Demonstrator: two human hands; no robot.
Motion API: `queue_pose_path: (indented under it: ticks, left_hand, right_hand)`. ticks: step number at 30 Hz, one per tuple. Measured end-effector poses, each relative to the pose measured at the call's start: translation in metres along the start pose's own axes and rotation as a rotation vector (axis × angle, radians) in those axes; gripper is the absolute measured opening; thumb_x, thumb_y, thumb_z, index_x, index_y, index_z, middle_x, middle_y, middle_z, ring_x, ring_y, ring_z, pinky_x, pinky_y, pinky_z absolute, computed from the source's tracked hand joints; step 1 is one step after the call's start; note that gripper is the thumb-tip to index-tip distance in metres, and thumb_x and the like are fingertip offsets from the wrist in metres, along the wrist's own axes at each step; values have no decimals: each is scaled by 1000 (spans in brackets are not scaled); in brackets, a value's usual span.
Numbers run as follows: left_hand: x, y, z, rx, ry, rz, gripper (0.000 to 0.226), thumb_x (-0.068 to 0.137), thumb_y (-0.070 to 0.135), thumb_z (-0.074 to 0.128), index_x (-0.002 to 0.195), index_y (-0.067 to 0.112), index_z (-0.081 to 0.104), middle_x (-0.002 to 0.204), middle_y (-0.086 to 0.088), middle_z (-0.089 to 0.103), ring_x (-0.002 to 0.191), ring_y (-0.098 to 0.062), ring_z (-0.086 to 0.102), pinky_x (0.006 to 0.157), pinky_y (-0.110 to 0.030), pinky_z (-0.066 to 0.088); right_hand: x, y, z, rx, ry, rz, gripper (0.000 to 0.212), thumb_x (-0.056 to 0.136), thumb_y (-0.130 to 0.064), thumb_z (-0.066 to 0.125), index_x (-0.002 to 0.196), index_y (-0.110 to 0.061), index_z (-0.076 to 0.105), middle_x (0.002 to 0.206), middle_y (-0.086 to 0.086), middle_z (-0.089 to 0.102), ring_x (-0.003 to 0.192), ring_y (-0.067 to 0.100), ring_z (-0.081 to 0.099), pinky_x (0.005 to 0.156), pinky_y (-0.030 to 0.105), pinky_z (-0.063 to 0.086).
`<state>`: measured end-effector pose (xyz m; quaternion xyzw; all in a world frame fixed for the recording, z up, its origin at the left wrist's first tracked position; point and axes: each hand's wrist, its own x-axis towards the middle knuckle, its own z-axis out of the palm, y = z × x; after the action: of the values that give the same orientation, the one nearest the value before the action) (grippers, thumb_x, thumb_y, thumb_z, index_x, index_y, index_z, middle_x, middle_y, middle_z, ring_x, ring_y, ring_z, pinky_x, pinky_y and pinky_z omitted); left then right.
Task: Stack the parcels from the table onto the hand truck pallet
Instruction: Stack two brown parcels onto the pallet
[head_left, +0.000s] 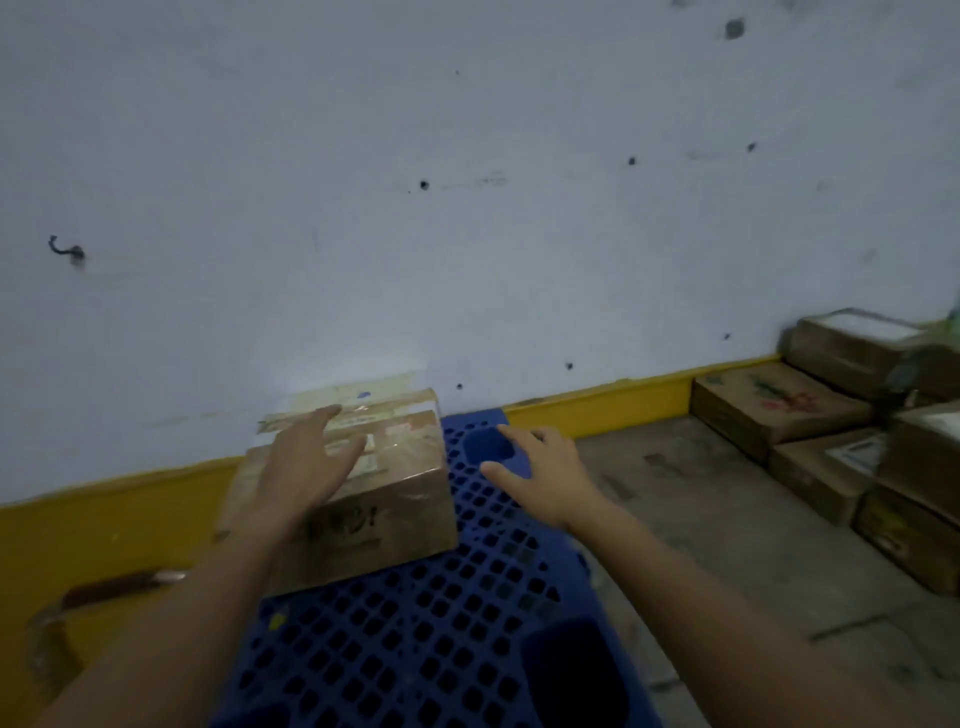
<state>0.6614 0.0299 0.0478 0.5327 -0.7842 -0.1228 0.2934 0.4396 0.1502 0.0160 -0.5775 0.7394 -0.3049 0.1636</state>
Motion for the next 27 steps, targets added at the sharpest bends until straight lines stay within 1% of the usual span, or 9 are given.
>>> queue_pose_path:
  ticks: [4,7,9,12,16,19,23,25,27]
  left_hand:
    - [-39,89,51,-145,-25,6,57,90,42,54,140,22,39,141,-9,48,124,-30,49,96,-41,41]
    - [-73,158,95,-221,-109,18,58,94,39,50,144,19,31,144,-10,44,127,-31,47,102,-45,41]
    - [-92,203,120,-254,-160,21,57,96,36,47,146,18,28,145,-10,42,129,-30,45,105,-45,40]
    - [-112,267,151,-303,-211,32,56,97,32,46,146,14,27,146,-14,40,131,-31,42,105,-43,37]
    - [-119,346,193,-297,-236,78,54,96,27,47,145,9,30,144,-18,41,132,-33,41,107,-41,36]
    - [-116,391,225,-280,-277,129,54,97,26,46,145,9,30,146,-15,40,134,-30,38,108,-39,34]
    - [-100,430,270,-280,-319,176,55,97,26,45,146,10,27,149,-13,36,136,-28,35,110,-37,32]
    - [-92,446,295,-281,-347,180,55,97,27,45,146,12,26,149,-13,34,136,-28,34,108,-33,30]
    - [-88,461,321,-299,-388,151,55,96,29,44,146,17,25,148,-13,32,134,-27,35,106,-33,33]
  right_hand:
    - [-51,66,-67,-35,23,3,61,92,-53,42,146,-30,24,149,5,24,138,28,18,110,45,26]
    - [-91,119,-120,-77,52,26,60,91,-53,44,145,-30,28,144,9,30,135,31,25,109,42,28]
    - [-117,151,-152,-86,48,71,60,91,-53,44,145,-31,28,144,10,30,135,32,24,108,41,27]
    - [-150,197,-196,-105,58,122,60,91,-54,44,144,-33,28,144,11,29,136,32,25,109,40,27]
    - [-174,256,-246,-86,129,191,60,90,-55,45,143,-35,28,146,9,28,136,30,23,109,39,26]
    - [-180,294,-272,-87,165,250,61,89,-56,45,144,-35,28,149,8,26,138,28,22,110,39,26]
    - [-175,336,-298,-112,218,319,59,91,-53,46,144,-32,29,148,9,29,138,28,20,110,37,24]
    - [-171,356,-309,-132,250,355,58,91,-52,45,143,-33,30,148,7,27,137,27,21,109,38,26]
    - [-166,378,-319,-156,280,413,60,91,-54,44,144,-33,26,151,6,22,138,29,19,110,41,26]
